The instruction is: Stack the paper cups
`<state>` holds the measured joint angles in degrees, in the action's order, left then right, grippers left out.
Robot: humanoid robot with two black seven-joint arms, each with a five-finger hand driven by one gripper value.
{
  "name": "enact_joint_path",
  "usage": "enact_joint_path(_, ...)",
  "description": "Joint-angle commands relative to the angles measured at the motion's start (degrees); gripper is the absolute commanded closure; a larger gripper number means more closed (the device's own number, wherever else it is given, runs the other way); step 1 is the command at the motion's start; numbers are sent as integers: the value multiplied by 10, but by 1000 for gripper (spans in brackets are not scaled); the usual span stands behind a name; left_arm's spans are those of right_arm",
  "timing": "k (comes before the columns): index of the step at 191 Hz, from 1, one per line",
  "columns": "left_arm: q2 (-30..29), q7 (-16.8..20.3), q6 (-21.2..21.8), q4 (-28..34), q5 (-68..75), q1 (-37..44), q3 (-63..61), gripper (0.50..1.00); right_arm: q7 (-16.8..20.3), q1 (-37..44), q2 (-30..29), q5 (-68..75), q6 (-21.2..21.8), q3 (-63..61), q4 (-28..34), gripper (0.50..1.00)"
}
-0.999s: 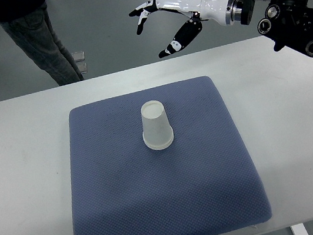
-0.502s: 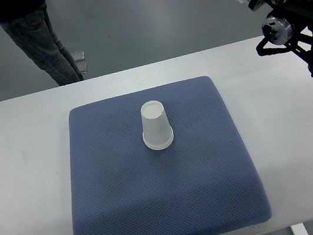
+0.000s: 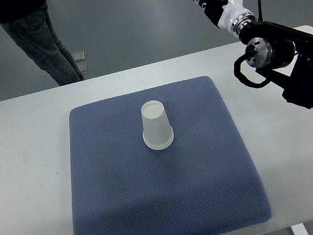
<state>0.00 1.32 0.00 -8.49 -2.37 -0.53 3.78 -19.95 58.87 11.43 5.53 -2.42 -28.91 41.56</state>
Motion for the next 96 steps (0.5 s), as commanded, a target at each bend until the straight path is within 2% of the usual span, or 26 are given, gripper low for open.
enact_joint_path(1, 0, 0, 0, 1, 0, 0, 0, 500, 1, -13, -6, 2, 28, 1, 1, 589)
enact_joint_path(48, 0, 0, 0, 1, 0, 0, 0, 500, 0, -38, -25, 17, 32, -28, 1, 589)
enact_joint_path(96, 0, 0, 0, 0, 0, 0, 0, 500, -8, -40, -25, 11, 6, -26, -3, 589)
